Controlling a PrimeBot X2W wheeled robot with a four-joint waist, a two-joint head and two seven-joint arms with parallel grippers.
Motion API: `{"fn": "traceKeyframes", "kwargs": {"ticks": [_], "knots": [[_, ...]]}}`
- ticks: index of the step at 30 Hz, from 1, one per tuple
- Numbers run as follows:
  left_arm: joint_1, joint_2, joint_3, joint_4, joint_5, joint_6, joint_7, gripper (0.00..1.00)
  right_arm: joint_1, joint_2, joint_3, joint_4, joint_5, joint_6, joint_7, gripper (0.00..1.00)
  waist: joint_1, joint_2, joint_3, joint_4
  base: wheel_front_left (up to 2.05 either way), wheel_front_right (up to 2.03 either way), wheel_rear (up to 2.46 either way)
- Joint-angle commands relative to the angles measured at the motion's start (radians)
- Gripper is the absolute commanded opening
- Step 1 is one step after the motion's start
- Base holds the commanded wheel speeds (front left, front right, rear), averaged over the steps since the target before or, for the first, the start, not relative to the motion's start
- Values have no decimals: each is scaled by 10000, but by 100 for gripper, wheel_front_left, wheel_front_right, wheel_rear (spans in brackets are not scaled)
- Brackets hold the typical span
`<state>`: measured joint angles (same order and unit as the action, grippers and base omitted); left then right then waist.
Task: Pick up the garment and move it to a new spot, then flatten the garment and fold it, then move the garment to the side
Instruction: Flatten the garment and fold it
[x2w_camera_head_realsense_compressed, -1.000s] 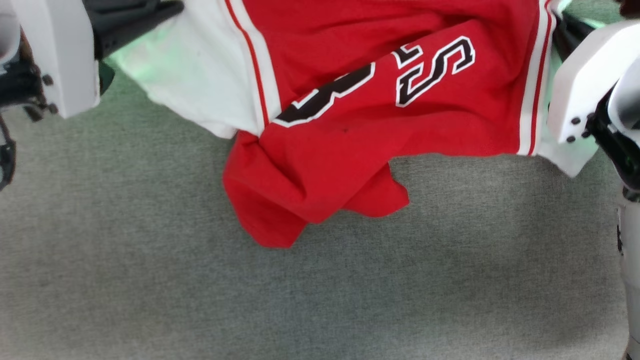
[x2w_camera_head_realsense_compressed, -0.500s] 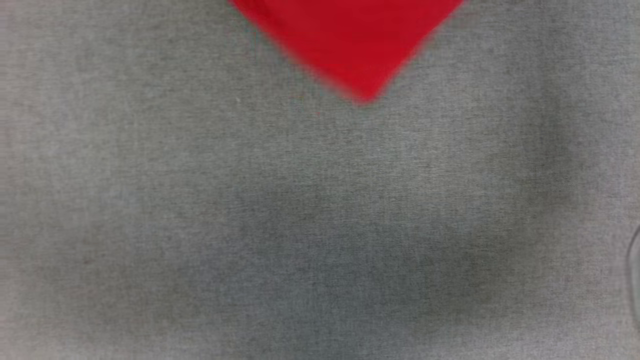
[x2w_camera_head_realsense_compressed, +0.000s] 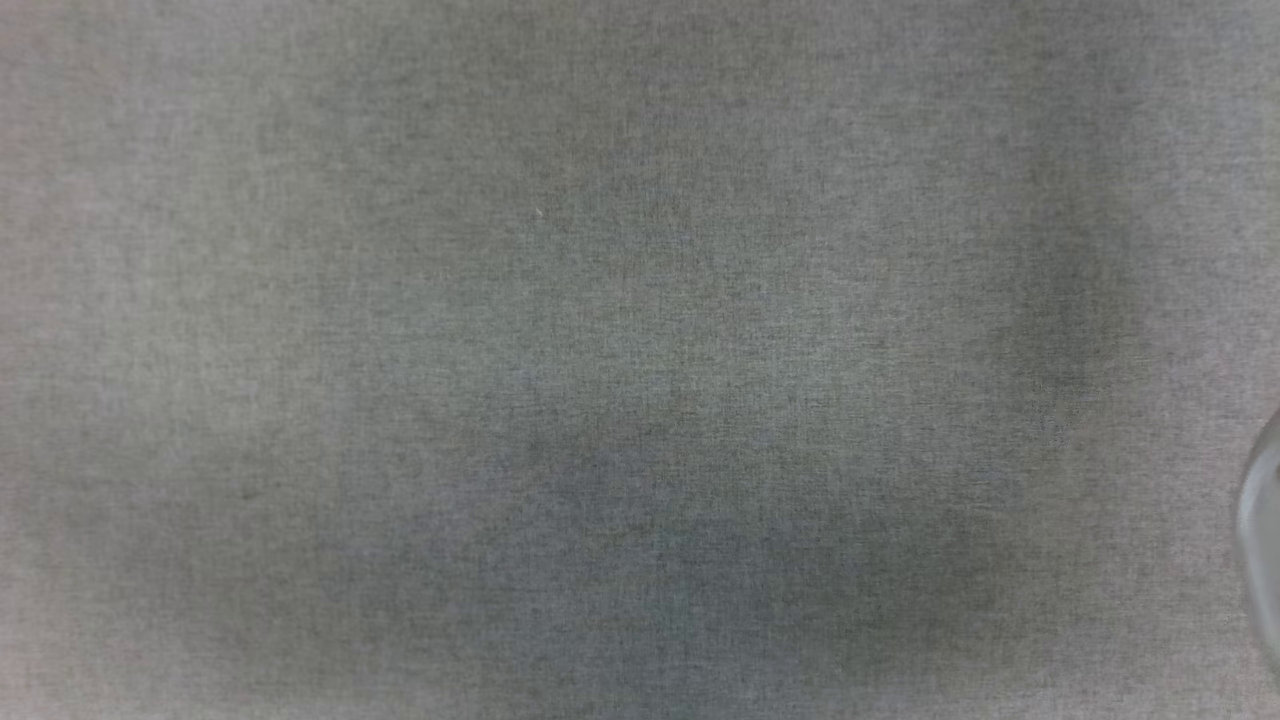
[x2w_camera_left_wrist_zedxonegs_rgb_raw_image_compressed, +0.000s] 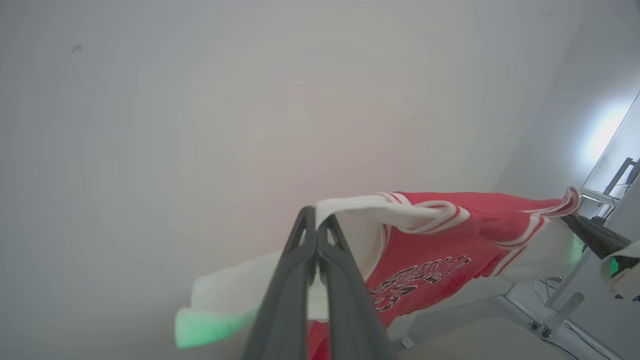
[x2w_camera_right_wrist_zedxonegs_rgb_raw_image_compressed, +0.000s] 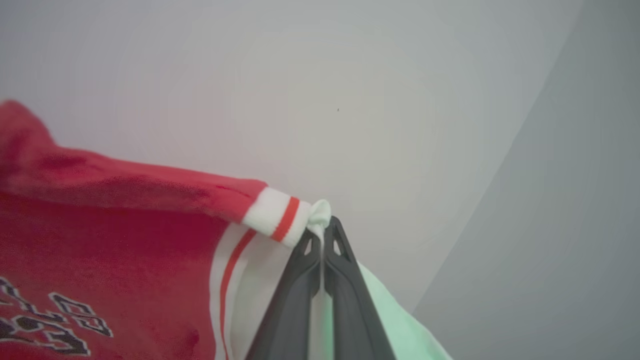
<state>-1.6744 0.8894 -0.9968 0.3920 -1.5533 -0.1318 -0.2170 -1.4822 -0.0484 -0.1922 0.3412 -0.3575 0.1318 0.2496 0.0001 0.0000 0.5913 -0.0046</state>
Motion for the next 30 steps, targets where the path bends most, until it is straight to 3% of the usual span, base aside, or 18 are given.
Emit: {"fn": "traceKeyframes", "kwargs": {"ticks": [1,4,9,18,25,30], "knots": [[634,95,43,-357,-303,21,-134,0,662,-42,5,-155,159,-20,-18,0,-1,0,-213,37,0,0,0],[1969,499,-289,-1352,-325,21,-263,0,2355,-25,305,-789,706,-19,154,0,-1,0,-378,-28,0,0,0],[4188,1156,-957,-2697,624,19,-465,0,5681,-260,1057,-2846,1960,-17,1060,0,-1,0,-757,-37,0,0,0],[8977,1496,383,-4464,1260,18,-484,0,11300,-579,1602,-6634,3877,-17,3504,0,-1,0,-1455,-95,0,0,0],[11871,1863,907,-5292,2160,18,-467,0,14108,-805,1539,-8253,4940,-17,5064,0,-1,0,-1815,-110,0,0,0],[13444,2185,1470,-5968,2159,17,-467,0,15591,-894,1503,-9042,5491,-17,5731,0,-1,0,-1925,-158,0,0,0]]}}
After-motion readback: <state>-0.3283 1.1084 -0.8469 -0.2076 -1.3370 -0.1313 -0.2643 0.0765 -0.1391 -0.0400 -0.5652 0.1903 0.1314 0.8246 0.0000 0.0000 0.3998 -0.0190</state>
